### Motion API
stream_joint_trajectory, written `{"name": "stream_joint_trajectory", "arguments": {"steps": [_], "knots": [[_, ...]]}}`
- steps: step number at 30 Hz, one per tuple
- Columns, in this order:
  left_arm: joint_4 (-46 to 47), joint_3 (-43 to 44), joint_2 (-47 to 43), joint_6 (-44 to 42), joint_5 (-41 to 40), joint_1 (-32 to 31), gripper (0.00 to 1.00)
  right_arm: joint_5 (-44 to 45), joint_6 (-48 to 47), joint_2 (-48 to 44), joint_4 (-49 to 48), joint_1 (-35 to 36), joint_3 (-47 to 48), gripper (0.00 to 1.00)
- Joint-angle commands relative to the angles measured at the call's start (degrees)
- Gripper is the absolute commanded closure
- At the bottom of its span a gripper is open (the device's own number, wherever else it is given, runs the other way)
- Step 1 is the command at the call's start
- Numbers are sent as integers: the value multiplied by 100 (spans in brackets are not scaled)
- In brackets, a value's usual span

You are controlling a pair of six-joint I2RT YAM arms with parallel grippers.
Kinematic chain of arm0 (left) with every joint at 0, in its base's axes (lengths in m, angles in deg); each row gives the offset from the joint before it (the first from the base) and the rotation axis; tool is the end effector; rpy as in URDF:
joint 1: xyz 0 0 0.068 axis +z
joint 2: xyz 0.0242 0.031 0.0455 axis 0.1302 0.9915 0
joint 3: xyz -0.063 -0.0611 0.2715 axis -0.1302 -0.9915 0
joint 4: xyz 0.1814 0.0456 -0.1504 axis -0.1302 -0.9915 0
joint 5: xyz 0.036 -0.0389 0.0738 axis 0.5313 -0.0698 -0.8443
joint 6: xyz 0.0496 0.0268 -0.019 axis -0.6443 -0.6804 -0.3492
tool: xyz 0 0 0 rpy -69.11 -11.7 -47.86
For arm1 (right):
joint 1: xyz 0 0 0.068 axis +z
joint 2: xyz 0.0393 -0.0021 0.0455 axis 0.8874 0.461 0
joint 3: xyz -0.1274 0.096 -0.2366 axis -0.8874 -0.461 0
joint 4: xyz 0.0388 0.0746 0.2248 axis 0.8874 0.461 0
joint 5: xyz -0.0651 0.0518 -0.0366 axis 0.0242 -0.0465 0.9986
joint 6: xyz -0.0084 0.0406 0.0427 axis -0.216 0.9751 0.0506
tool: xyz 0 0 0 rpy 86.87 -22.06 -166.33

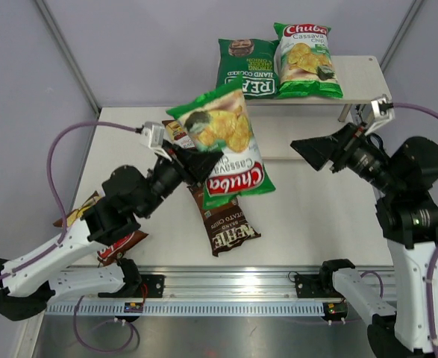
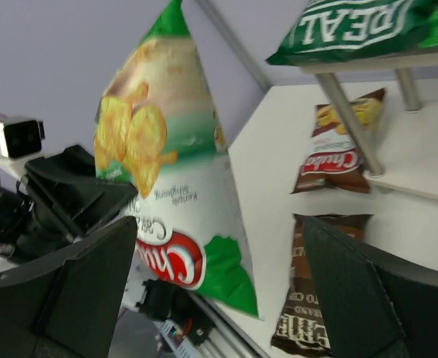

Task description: Place and organize the chips bags onto the shelf

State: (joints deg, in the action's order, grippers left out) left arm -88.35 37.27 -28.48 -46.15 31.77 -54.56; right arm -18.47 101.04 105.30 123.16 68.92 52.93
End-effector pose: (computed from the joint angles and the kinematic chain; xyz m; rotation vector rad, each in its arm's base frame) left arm 0.0890 -0.1395 0.4426 0.1391 1.4981 -1.1137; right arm 0.0853 0.0337 0.4931 -0.1175 1.6305 0.9738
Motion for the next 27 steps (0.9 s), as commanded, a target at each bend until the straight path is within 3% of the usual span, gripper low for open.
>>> {"name": "stream_joint_trajectory", "arguments": {"steps": [1, 4, 8, 12, 15, 19, 27], "knots": [[-835, 1245, 588, -322, 39, 744, 96, -1808, 1130, 682, -1574, 75, -110, 1], [-909, 2134, 1064, 144, 856, 1858, 97, -1846, 1404, 859, -2024, 163, -153, 0], [-356, 2504, 1231, 417, 1290, 2126, 96, -1582, 1964, 666, -3512, 224, -846, 1], [986, 2033, 1162, 995, 1703, 2152, 96, -1178, 2862, 744, -4922, 608, -1541, 1], [2365, 1644, 1126, 1576, 1721, 2152, 97, -545, 2803, 666, -5504, 1128, -1920, 1], [3106, 1398, 1223, 2200, 1599, 2109, 98, 359, 2259, 411, -5951, 2041, -2236, 0], [3839, 932, 1276, 2808, 650, 1485, 99, 879, 1660, 577, -7069, 2720, -2693, 0]]}}
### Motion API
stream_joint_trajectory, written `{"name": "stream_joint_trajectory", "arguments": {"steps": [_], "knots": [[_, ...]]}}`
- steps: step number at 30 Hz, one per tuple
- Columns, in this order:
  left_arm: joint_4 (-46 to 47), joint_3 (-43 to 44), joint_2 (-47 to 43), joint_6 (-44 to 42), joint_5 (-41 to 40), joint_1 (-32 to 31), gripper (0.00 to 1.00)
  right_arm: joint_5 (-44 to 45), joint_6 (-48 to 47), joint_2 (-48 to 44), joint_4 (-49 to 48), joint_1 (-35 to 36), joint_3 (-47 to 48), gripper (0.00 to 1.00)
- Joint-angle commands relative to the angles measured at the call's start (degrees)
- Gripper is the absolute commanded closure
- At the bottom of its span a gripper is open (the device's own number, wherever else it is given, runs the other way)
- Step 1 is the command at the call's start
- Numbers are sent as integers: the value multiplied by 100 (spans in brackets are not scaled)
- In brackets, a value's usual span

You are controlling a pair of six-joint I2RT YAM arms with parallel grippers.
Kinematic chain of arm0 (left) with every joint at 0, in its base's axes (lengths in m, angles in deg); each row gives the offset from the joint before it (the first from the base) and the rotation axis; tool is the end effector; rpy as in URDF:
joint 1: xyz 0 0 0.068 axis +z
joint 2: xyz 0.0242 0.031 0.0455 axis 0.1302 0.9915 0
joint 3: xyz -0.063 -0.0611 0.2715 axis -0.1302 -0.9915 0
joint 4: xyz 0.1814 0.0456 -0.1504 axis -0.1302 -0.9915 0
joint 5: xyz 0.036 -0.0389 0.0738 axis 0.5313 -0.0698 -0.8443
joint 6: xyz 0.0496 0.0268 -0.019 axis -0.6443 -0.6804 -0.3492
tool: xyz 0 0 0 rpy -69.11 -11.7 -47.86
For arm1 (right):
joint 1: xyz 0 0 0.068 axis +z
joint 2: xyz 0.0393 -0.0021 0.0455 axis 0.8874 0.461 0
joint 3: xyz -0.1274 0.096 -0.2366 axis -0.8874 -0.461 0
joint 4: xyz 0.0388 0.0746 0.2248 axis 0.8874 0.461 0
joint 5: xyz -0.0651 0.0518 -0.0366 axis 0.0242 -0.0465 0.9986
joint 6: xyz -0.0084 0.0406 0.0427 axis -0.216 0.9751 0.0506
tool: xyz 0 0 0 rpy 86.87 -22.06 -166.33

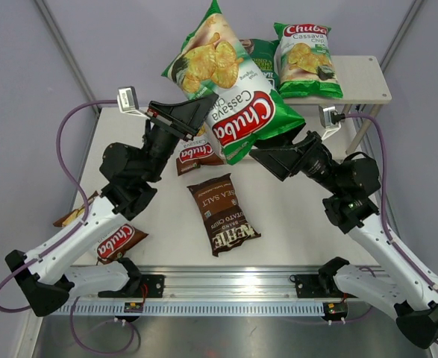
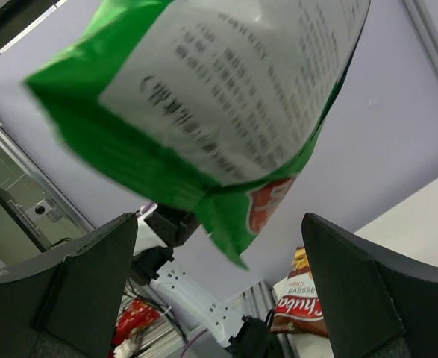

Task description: Place and organize the chips bags onto the shelf

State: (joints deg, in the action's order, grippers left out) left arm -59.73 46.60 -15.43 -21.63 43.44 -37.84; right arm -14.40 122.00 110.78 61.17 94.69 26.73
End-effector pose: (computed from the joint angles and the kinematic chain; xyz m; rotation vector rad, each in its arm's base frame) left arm 0.1481 -0.1433 0.5105 -0.1987 1.0683 -1.5513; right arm 0.1271 0.1052 0.4623 -0.3119 1.1978 1.5802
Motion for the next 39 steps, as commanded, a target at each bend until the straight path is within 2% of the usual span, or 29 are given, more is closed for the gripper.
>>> {"name": "stream_joint_trajectory", "arguments": {"steps": [1, 4, 11, 16, 19, 24, 26, 27, 28, 32, 33, 36, 37, 39], "knots": [[959, -19, -38, 373, -588, -318, 99, 517, -584, 29, -1097, 187, -90, 1], [933, -46, -56, 390, -642, -469, 99, 640, -883, 81, -864, 258, 111, 1], [590, -169, -143, 312, -931, -732, 99, 1026, -1095, 64, -1196, 293, 129, 1], [406, 42, 111, -198, -817, -996, 100, 1440, -1166, 125, -1161, 301, 199, 1], [598, -80, 129, -259, -685, -1040, 100, 1730, -1254, 82, -1100, 301, 191, 1], [458, -81, 190, -277, -449, -1058, 100, 1625, -1473, 142, -836, 302, 428, 1], [563, -125, 243, -251, -352, -1058, 99, 1537, -1508, 178, -740, 302, 541, 12], [546, -107, 243, -251, -308, -1058, 95, 1485, -1570, 169, -661, 293, 568, 20], [502, -90, 235, -294, -299, -1058, 94, 1467, -1596, 152, -504, 301, 595, 37], [388, -63, 138, -479, -255, -1049, 83, 1335, -1737, 20, -432, 302, 498, 61], [396, -63, 120, -514, -229, -1058, 80, 1282, -1746, -15, -423, 302, 498, 62], [379, -55, 103, -602, -237, -1058, 63, 1194, -1772, -24, -318, 302, 560, 70], [370, -63, 68, -663, -255, -1058, 49, 1177, -1799, -33, -309, 293, 586, 73], [160, -37, 6, -725, -439, -1049, 30, 1203, -1816, -33, -195, 293, 647, 78]]}}
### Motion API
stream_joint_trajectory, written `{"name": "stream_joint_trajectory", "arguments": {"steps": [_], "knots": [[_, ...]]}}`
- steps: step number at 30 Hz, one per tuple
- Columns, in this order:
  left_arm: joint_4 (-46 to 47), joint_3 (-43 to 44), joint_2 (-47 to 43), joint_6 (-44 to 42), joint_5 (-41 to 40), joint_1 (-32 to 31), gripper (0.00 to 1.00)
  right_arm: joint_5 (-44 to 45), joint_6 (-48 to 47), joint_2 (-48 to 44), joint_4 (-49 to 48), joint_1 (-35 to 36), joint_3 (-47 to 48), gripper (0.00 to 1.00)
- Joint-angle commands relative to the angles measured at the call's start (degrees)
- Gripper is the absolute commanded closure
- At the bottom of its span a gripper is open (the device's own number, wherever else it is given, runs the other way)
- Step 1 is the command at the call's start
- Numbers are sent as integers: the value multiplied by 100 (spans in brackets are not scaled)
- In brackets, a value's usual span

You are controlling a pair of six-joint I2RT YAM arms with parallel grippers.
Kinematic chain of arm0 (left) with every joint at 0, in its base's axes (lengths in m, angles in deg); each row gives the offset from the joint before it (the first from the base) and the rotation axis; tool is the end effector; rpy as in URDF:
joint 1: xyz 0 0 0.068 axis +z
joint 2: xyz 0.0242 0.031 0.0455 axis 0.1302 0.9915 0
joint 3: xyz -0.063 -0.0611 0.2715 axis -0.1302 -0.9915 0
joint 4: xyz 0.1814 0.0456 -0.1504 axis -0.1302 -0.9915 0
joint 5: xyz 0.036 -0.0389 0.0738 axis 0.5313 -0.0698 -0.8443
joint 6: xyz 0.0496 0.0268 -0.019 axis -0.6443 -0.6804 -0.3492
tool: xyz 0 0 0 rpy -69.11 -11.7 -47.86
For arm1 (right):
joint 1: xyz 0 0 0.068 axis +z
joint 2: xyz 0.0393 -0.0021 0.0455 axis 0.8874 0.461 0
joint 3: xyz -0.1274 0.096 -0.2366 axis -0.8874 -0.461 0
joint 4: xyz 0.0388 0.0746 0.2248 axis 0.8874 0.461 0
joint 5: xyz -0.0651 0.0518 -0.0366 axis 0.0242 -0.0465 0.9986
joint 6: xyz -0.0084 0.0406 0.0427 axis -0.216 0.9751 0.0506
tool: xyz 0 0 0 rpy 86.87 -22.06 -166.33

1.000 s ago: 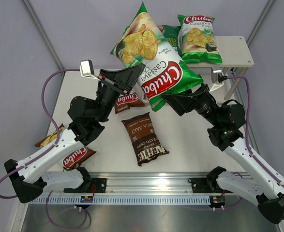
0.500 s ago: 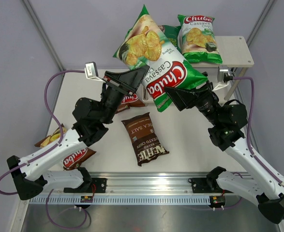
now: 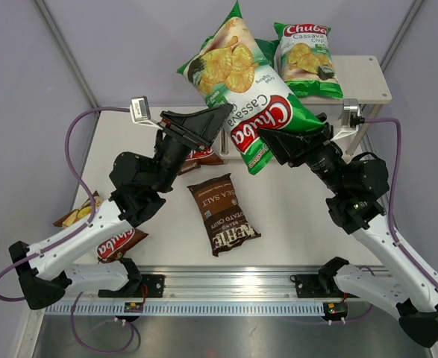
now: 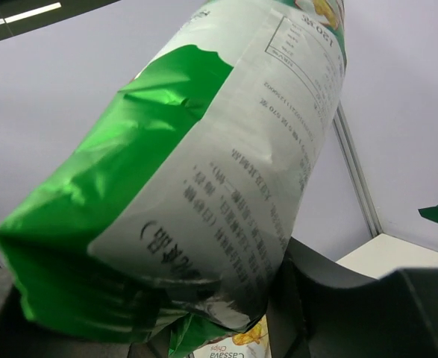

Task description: Place and organize the chips bags onto the shelf

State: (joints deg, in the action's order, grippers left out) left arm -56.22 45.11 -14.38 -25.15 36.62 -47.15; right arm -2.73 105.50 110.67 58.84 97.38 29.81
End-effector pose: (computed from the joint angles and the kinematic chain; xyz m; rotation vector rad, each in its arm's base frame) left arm 0.1307 -0.1675 0.5043 -0.2033 1.0702 -1.5887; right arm 0.1201 0.0998 0.4850 -0.2922 0.9907 1.2886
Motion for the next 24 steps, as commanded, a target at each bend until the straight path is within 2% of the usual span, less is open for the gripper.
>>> {"name": "stream_joint_trajectory", "arguments": {"steps": [1, 3, 7, 9, 13, 17, 21, 23, 24], "knots": [[-297, 138, -177, -487, 164, -118, 13, 62, -184, -22, 100, 33, 418, 80], [-806, 243, -283, -628, -239, -92, 2, 194, -184, 22, 242, 24, 471, 85], [-1798, 209, -625, -665, -574, 329, 1, 273, -228, 197, 479, 24, 848, 89], [-2046, 86, -915, -559, -610, 733, 1, 396, -315, 338, 715, 15, 1068, 91], [-2897, -274, -1478, -751, -917, 1139, 1, 546, -167, 742, 1129, -318, 1893, 94], [-3592, -468, -1988, -1199, -1330, 1165, 1, 54, 799, 1391, 953, -1239, 2544, 95], [-4699, -293, -2103, -1970, -1278, 1174, 1, 263, 1003, 1753, 1330, -2040, 3343, 94], [-5568, -126, -2007, -2218, -1111, 1183, 1, 535, 1046, 1797, 1567, -2487, 3442, 94], [-5841, 5, -1902, -2463, -1033, 1183, 1, 554, 1169, 1815, 1578, -3038, 3442, 94]]}}
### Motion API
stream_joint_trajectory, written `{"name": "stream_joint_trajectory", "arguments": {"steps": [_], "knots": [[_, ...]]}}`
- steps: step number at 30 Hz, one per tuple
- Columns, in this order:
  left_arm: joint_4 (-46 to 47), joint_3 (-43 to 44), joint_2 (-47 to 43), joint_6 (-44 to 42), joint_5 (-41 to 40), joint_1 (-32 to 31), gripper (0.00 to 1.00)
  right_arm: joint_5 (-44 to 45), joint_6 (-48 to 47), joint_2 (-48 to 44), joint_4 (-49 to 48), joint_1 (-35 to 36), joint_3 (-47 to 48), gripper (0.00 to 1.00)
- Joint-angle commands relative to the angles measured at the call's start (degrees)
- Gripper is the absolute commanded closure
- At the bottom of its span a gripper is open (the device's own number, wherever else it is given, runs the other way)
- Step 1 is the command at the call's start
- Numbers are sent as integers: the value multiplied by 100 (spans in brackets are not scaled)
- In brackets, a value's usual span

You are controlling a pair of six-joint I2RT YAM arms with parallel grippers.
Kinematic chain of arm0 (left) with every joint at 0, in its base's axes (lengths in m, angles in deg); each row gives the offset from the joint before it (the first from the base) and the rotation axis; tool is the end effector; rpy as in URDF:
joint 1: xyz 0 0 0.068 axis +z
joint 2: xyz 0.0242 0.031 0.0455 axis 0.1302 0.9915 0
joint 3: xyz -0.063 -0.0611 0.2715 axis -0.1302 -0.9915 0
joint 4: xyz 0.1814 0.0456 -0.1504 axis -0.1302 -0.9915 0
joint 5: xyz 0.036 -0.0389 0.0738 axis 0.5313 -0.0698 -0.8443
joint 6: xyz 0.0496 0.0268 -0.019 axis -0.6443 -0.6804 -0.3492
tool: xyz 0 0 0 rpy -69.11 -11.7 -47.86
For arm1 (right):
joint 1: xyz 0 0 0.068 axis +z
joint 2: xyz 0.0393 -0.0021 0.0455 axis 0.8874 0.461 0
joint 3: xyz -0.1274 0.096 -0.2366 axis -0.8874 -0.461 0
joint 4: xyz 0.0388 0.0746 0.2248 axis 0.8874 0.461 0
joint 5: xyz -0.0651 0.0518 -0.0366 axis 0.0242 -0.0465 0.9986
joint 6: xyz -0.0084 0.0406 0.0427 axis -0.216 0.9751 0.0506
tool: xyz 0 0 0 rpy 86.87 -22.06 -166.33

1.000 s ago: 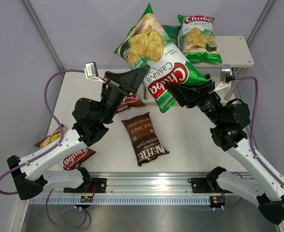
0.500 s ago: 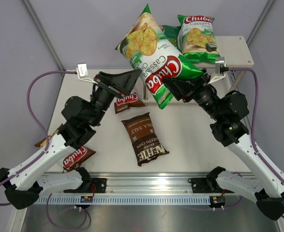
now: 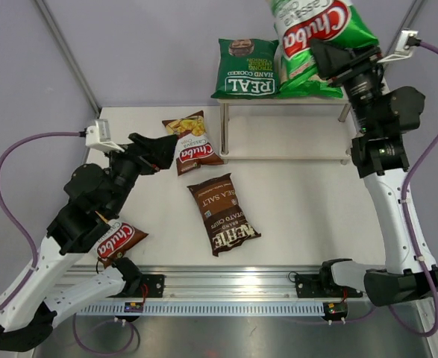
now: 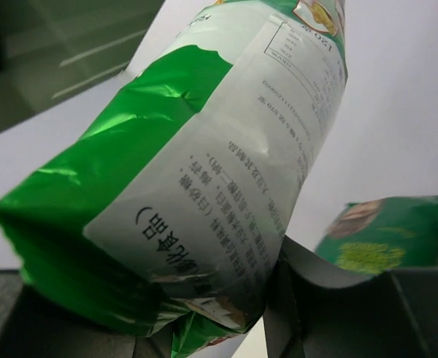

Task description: Place and organize the chips bags onto the shelf

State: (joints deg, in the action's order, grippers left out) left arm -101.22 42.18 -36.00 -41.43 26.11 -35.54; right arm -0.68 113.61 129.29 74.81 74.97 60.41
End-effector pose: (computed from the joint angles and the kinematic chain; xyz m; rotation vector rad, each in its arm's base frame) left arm 0.0933 -0.0636 0.4590 -0.2506 1.4534 -0.8391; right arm 0.2095 0.0582 0.5644 0.0370 1.0665 1.0443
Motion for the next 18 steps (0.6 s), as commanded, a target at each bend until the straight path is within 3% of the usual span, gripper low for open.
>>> {"name": "stream_joint_trajectory", "arguments": {"steps": [1, 3, 10, 18], "knots": [[-1840, 351, 313, -950, 176, 22, 1, 218, 707, -30, -107, -1090, 286, 94], [-2274, 396, 358, -1213, 300, 31, 1, 69, 1113, 67, -300, -1949, 128, 94], [-3093, -288, -98, -1812, 626, 31, 1, -810, 2545, 558, -1065, -3753, -57, 94], [-2724, -1142, -609, -2050, 793, 31, 1, -1838, 3330, 1385, -1278, -4433, -5, 93]]}}
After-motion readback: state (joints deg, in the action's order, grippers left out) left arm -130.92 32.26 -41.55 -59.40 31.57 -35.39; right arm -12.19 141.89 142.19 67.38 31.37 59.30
